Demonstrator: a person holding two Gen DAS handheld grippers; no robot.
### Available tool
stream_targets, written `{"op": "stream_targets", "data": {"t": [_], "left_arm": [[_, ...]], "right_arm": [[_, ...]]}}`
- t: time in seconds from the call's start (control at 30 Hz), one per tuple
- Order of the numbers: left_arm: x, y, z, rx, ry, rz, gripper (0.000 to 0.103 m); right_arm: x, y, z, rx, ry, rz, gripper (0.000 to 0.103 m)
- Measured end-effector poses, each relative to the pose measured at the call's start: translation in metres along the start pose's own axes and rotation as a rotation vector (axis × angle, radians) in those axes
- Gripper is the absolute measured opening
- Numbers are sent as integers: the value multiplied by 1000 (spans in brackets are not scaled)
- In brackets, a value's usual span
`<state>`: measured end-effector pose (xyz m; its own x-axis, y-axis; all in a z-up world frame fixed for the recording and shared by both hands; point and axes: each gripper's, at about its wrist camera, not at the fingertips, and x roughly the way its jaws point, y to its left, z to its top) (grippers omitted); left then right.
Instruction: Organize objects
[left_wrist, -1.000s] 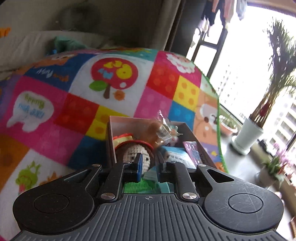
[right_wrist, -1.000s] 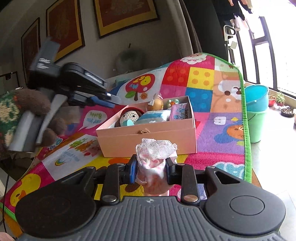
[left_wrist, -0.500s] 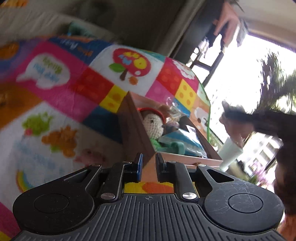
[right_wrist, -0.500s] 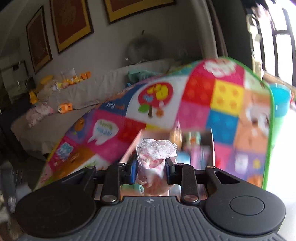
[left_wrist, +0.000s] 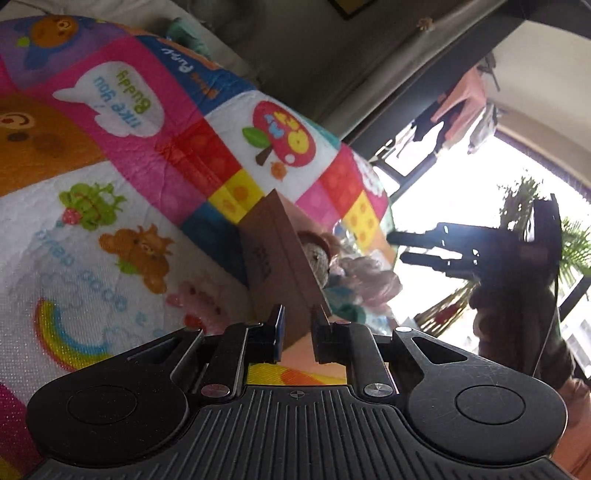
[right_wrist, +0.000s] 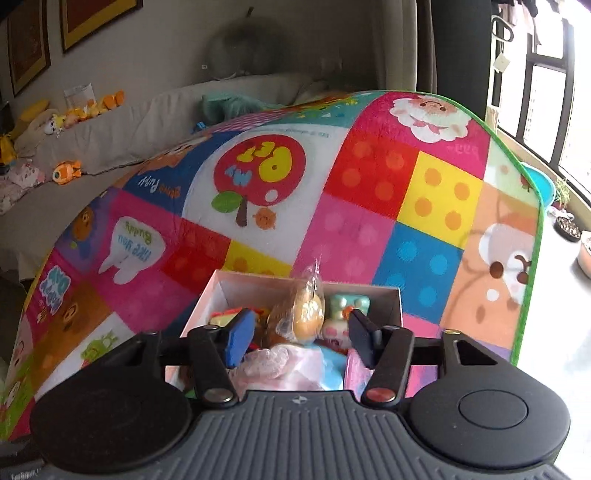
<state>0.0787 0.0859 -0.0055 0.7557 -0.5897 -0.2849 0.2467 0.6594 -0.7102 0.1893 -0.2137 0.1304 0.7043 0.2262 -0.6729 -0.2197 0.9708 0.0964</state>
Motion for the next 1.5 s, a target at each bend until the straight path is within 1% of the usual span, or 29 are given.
{"op": "stream_targets", "data": {"t": [0.03, 0.1, 0.13, 0.17, 0.27, 0.33, 0.43, 0.5, 0.6, 0.67, 0.73, 0.77, 0.87, 0.93, 1.03, 1.1, 1.13, 1.2, 1.23, 1.3, 1.33, 1.37, 1.4, 1.43, 1.5], "left_arm": [[-1, 1, 0, -6, -2, -7, 16], [0, 2, 1, -17, -1, -14, 16], [0, 3, 1, -21, 1, -16, 16], [1, 3, 1, -25, 3, -17, 16], [2, 5, 0, -33, 10, -14, 16], [1, 6, -1, -31, 8, -12, 16], [1, 6, -2, -24, 9, -7, 16], [2, 5, -3, -15, 10, 7, 16], [3, 0, -3, 12, 18, 45, 16], [1, -7, -2, 41, 17, 68, 16], [-1, -15, 1, 75, 16, 98, 16], [-1, -21, 4, 93, 18, 111, 16], [4, -42, 12, 165, 36, 128, 16], [15, -59, 17, 235, 76, 154, 16], [38, -78, 21, 335, 137, 228, 16], [58, -86, 21, 389, 189, 307, 17], [67, -87, 21, 407, 216, 332, 21], [86, -91, 22, 443, 266, 388, 23], [95, -91, 22, 459, 290, 418, 26], [107, -90, 25, 461, 309, 474, 32], [110, -90, 28, 461, 313, 507, 41], [111, -89, 31, 460, 314, 536, 48], [110, -88, 34, 459, 316, 561, 61], [106, -86, 37, 453, 312, 575, 69], [95, -80, 42, 456, 283, 607, 71]], "right_arm": [[-1, 1, -2, 15, 21, 29, 35], [0, 3, -9, 47, 74, 102, 27], [4, 7, -12, 48, 107, 136, 27], [10, 12, -15, 42, 135, 151, 27], [29, 26, -21, 15, 180, 149, 26], [43, 33, -22, 29, 211, 174, 26], [54, 46, -27, 20, 233, 206, 26], [55, 53, -32, -14, 234, 192, 26], [48, 50, -34, -22, 211, 183, 26], [31, 40, -35, -18, 169, 194, 31], [7, 28, -35, -22, 87, 203, 44], [-7, 21, -37, -28, 41, 196, 45], [-40, -2, -48, -56, -67, 138, 48], [-55, -17, -63, -72, -113, 85, 56], [-64, -34, -95, -115, -151, 4, 60], [-62, -44, -116, -132, -156, -35, 62], [-59, -48, -126, -137, -153, -51, 62], [-51, -51, -142, -155, -144, -72, 62], [-45, -51, -147, -168, -140, -81, 62], [-33, -47, -155, -186, -131, -90, 62], [-26, -44, -155, -188, -121, -85, 62], [-20, -41, -154, -188, -113, -74, 61], [-16, -36, -153, -187, -113, -58, 60], [-13, -30, -149, -187, -116, -49, 63], [-7, -21, -142, -182, -114, -37, 64]]}}
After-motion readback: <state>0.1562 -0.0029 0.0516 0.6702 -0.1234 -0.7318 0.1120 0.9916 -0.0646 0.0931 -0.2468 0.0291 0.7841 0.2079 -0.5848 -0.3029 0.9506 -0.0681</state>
